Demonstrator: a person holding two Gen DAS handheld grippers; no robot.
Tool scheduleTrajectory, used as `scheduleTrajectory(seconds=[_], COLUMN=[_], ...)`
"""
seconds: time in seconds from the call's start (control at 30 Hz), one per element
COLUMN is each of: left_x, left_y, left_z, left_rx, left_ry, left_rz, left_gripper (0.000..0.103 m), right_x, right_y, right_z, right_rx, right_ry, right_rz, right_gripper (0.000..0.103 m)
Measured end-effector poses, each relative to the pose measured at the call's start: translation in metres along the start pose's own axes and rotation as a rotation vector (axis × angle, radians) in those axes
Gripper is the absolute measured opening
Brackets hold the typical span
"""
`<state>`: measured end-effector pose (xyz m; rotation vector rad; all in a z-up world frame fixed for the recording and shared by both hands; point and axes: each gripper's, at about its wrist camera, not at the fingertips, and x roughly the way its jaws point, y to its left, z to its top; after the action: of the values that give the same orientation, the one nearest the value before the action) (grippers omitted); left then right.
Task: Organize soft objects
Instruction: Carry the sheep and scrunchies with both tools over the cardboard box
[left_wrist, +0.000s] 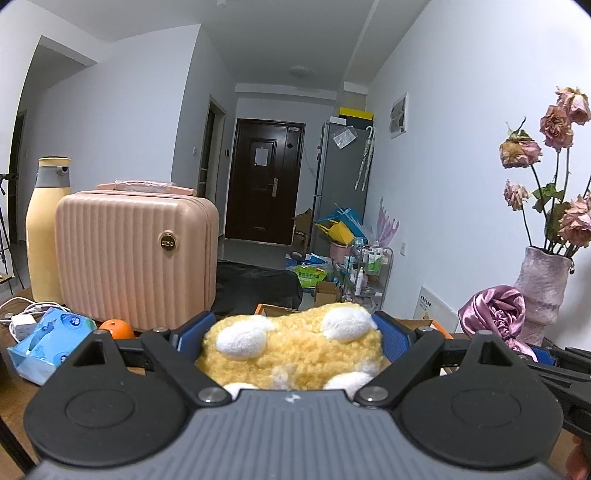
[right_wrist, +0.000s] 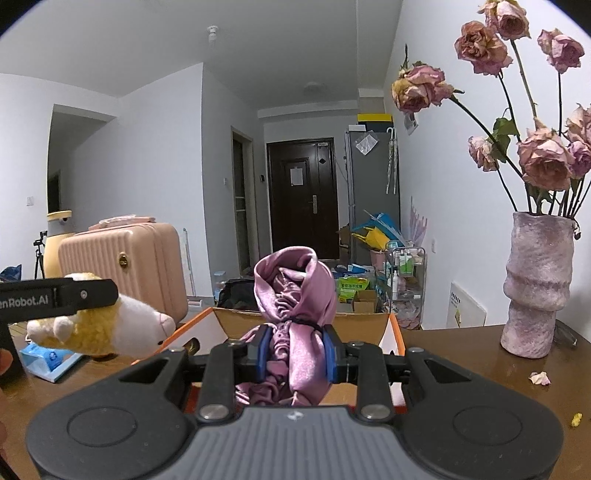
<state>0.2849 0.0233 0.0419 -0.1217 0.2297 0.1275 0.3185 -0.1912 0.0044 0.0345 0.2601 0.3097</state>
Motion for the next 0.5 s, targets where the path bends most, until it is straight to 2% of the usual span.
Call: scheduleTrajectory(seconds=[0.5], left_x=[0.052], left_y=[-0.003], left_z=[0.012], left_rx=[-0.012], left_ry=[-0.006], left_rz=[0.021], left_gripper=[0.092], right_x=[0.054], right_y=[-0.005], right_z=[0.011], right_rx=[-0.005], right_ry=[0.018], right_rz=[0.004], right_gripper=[0.028])
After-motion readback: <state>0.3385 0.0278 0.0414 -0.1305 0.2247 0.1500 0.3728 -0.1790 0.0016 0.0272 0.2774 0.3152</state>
